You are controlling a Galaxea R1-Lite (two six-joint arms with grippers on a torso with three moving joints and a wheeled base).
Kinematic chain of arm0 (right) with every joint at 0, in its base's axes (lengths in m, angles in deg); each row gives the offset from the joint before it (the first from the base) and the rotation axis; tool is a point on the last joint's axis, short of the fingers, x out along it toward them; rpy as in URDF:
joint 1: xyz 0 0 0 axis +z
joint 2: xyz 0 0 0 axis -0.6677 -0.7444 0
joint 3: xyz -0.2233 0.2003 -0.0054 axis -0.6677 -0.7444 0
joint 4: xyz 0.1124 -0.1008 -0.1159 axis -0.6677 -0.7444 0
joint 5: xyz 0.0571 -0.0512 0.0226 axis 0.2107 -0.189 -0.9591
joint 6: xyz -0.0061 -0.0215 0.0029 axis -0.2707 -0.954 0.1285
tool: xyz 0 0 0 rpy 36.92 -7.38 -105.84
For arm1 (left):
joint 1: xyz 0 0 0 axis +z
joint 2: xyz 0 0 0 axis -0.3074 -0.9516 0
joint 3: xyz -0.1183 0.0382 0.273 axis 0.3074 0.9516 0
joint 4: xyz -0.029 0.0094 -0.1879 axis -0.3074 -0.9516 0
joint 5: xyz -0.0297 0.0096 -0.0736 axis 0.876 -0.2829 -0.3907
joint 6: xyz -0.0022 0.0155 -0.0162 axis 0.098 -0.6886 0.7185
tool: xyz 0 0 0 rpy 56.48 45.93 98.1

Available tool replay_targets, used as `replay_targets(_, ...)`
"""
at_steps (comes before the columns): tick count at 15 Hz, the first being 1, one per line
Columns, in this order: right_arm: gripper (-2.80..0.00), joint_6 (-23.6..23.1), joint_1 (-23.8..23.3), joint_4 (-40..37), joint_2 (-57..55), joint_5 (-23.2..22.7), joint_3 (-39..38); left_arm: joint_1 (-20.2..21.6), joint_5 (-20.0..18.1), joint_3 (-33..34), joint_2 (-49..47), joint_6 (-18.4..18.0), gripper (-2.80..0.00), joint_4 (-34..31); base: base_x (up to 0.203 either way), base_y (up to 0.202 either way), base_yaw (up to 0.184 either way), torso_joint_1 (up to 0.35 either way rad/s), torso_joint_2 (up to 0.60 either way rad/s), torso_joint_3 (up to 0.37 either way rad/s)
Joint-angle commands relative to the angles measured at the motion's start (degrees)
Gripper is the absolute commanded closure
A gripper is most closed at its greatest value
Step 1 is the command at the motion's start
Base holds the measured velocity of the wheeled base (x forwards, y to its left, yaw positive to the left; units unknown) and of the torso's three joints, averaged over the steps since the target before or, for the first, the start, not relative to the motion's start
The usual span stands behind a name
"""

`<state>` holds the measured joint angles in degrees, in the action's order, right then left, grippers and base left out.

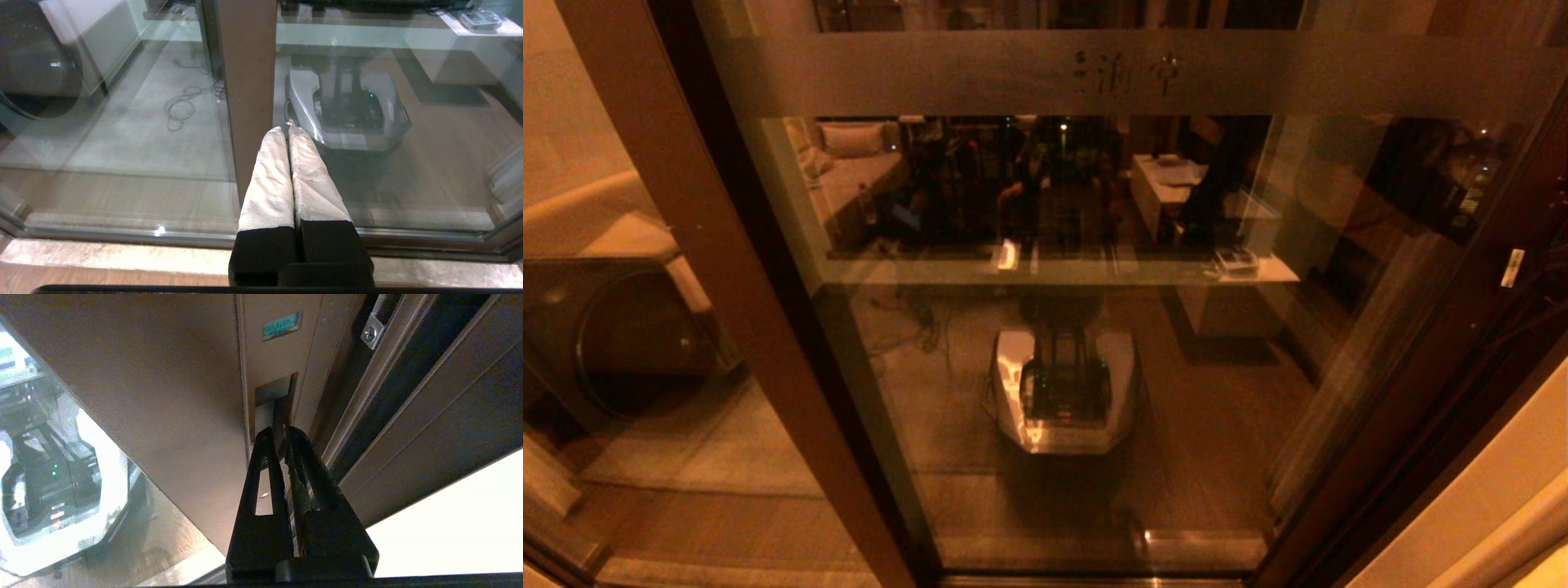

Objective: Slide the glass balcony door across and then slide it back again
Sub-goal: Close the slid door

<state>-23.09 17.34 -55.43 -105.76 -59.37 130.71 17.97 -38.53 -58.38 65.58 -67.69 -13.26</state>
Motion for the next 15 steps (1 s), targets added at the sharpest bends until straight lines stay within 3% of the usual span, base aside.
replay_targets(1, 0.0, -0.06, -0.06, 0.33, -0.56, 0.22, 0.03, 0.01, 0.02, 0.0, 0.01, 0.0, 0.0, -0.01, 0.0, 0.0, 0.0, 0.0, 0.0, 0.0)
replay_targets(15, 0.0, -0.15, -1.11, 0.42, -1.97, 0.23, 1.52, 0.01, 0.02, 0.0, 0.01, 0.0, 0.0, -0.01, 0.0, 0.0, 0.0, 0.0, 0.0, 0.0)
